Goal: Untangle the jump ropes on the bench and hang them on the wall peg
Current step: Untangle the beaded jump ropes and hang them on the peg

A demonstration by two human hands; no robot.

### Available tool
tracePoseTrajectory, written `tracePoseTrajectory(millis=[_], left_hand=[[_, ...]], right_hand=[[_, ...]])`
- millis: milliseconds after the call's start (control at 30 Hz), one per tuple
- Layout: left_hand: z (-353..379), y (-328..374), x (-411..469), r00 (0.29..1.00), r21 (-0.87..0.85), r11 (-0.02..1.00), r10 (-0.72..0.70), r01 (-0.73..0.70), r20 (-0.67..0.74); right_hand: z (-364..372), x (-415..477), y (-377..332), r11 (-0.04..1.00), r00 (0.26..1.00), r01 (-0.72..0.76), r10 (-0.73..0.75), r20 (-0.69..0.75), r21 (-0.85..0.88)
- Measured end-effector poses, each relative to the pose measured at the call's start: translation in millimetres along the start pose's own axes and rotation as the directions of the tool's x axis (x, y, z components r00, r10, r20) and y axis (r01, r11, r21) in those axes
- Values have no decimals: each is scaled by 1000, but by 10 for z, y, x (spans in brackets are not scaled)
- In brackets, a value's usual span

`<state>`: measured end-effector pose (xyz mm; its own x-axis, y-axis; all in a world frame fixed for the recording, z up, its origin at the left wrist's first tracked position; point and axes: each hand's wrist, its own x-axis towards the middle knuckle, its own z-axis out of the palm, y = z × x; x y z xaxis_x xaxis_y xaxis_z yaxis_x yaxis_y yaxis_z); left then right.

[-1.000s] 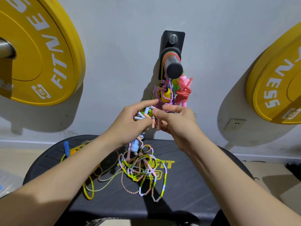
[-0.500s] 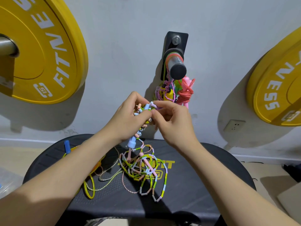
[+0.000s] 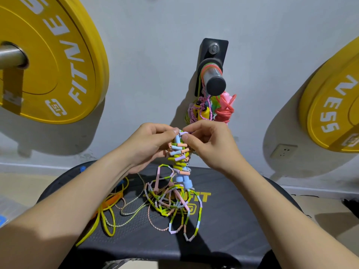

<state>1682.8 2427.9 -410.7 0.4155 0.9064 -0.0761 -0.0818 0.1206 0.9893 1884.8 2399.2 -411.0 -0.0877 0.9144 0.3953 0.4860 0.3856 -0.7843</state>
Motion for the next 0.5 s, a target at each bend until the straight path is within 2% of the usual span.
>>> tracePoseTrajectory(millis=[100,200,267,333,433,500], left_hand=[[32,8,13,999,1,999,-42,42,-10],[39,-16,78,992,254,967,23,10,-125],[34,-19,86,988,422,906,89,-27,-128],[49,-30,81,989,539,841,108,-39,-97],[107,-74,116,982,681,732,136,-11,-131],[129,-115,158,978,697,716,121,33,-170]], right_hand=[[-20,-12,5,1000,999,25,-24,35,-10],[-2,-41,3,980,986,136,-120,115,-144],[7,-38,-1,942,973,197,-154,173,-272],[-2,-25,-8,921,971,193,-129,204,-338],[-26,-24,-2,953,972,141,-83,220,-266],[-46,-5,16,976,971,92,-44,233,-198]])
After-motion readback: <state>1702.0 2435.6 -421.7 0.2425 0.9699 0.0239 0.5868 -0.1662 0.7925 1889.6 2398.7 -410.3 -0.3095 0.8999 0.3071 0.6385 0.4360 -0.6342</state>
